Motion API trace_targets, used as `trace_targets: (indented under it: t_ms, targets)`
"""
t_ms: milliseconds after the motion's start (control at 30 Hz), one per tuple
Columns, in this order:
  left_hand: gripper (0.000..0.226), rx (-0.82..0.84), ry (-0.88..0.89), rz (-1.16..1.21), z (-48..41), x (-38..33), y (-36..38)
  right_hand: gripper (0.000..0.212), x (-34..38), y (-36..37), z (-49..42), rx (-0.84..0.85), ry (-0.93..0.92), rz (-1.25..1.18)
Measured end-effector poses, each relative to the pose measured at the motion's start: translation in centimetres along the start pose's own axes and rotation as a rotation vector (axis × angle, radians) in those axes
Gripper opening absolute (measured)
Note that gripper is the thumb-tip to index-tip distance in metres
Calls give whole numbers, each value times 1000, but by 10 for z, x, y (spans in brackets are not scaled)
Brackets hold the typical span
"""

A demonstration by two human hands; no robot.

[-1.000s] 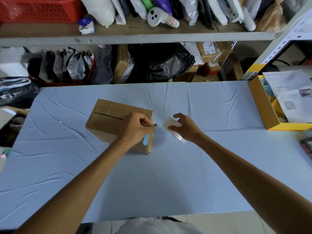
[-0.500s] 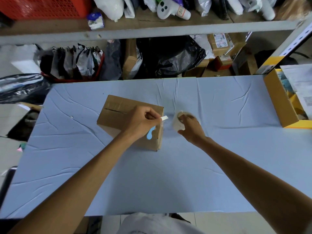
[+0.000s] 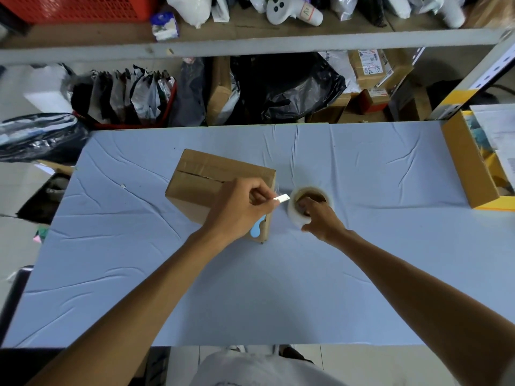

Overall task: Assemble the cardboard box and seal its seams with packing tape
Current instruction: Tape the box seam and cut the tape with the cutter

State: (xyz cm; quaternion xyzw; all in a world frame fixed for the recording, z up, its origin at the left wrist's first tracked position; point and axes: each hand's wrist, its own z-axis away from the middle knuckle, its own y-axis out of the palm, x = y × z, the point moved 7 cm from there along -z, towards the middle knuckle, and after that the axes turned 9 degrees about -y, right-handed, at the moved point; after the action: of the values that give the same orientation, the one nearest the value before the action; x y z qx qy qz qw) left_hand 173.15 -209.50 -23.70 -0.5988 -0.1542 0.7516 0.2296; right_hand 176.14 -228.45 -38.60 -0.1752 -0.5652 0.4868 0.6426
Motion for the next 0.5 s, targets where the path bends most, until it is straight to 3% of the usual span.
trace_targets:
  t_ms: [167,333,433,500]
  targets:
    - [13,-49,12,-32,-9,5,-12,52,3,-6,2,-6,25,-42]
    - [8,-130,-24,-48,-20,19,-34,36,40,-40,3,-208,170,-608]
    - [12,-224,-21,-61,-17,22,-53,22,70,-47,7,-163,216,-1030]
    - [14,-298,-49,-110,-14,29,-66,17,84,-45,10,-118,248,-1061]
